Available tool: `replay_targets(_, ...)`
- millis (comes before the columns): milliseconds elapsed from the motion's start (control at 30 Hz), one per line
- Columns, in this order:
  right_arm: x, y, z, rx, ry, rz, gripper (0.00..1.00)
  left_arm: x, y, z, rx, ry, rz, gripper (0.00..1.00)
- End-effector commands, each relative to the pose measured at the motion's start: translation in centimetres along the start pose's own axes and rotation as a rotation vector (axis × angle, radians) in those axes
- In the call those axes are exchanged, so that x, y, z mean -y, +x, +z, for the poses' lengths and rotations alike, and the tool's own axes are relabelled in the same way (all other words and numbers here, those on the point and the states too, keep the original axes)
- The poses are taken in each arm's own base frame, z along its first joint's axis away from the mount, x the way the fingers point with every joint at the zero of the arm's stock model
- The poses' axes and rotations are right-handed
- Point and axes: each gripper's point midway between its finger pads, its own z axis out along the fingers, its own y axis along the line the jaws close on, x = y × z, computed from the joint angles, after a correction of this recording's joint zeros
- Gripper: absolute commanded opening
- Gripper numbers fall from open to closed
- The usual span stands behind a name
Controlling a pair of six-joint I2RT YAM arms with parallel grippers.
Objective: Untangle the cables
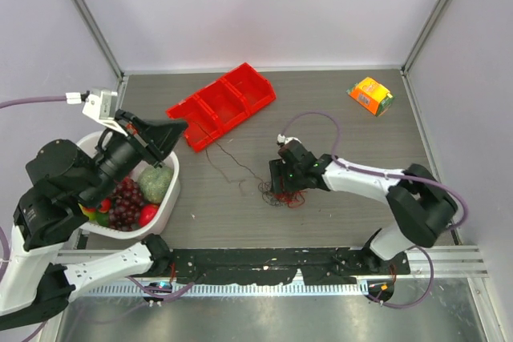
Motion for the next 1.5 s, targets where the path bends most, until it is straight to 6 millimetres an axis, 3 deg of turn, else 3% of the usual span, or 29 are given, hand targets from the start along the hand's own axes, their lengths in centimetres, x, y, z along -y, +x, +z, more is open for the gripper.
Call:
replay_targets(0,5.1,-2.1,0.5,0.052,0.357,0.055,0.69,0.8,-4.9,-1.5,0.109,0.013,0.012,0.00)
replay_targets(33,6.6,-2.4,0.1,0.068,0.449,0.064,0.69,0.4,-6.0,-2.0,0.130,-0.019,0.015,0.00)
replay_targets(67,10.0,-2.3,-1.0,0.087,0.618,0.080,0.70,-0.2,-7.2,-2.6,0.154,-0.060,0.019,0.00)
replay_targets(133,13.5,-2.4,-2.4,0.113,0.749,0.135,0.70,-1.1,-9.4,-3.9,0.194,-0.116,0.055,0.00)
replay_targets(233,17.1,-1.5,-3.3,0.108,0.772,0.251,0.70,-2.4,-11.8,-4.8,0.235,-0.211,0.096,0.00)
replay_targets(333,18.2,-2.1,-4.2,0.127,0.754,0.279,0.71,-2.3,-12.3,-4.7,0.254,-0.210,0.109,0.00)
replay_targets(567,21.3,-2.4,-5.5,0.121,0.774,0.378,0.72,-2.0,-10.5,-2.4,0.223,-0.205,0.091,0.00)
replay_targets(633,20.7,-3.2,-5.8,0.143,0.735,0.378,0.72,-1.6,-10.2,-2.3,0.228,-0.178,0.068,0.00)
replay_targets(767,18.6,-5.1,-6.6,0.205,0.617,0.316,0.72,0.7,-7.1,0.1,0.150,-0.054,0.019,0.00)
replay_targets(867,17.7,-5.9,-7.2,0.234,0.558,0.281,0.72,2.1,-4.5,2.3,0.069,0.010,0.007,0.00)
replay_targets(967,17.4,-5.7,-7.4,0.220,0.543,0.259,0.72,3.0,-3.7,3.4,0.042,0.043,-0.003,0.00)
replay_targets(1133,16.8,-5.7,-7.6,0.228,0.516,0.253,0.72,5.0,-8.2,3.1,0.125,0.098,0.015,0.00)
replay_targets(1333,16.3,-6.3,-7.9,0.255,0.492,0.252,0.72,10.0,-12.9,3.1,0.191,0.285,0.002,0.00)
replay_targets(1467,16.4,-5.9,-7.4,0.232,0.495,0.244,0.72,11.1,-13.0,3.9,0.183,0.326,-0.002,0.00)
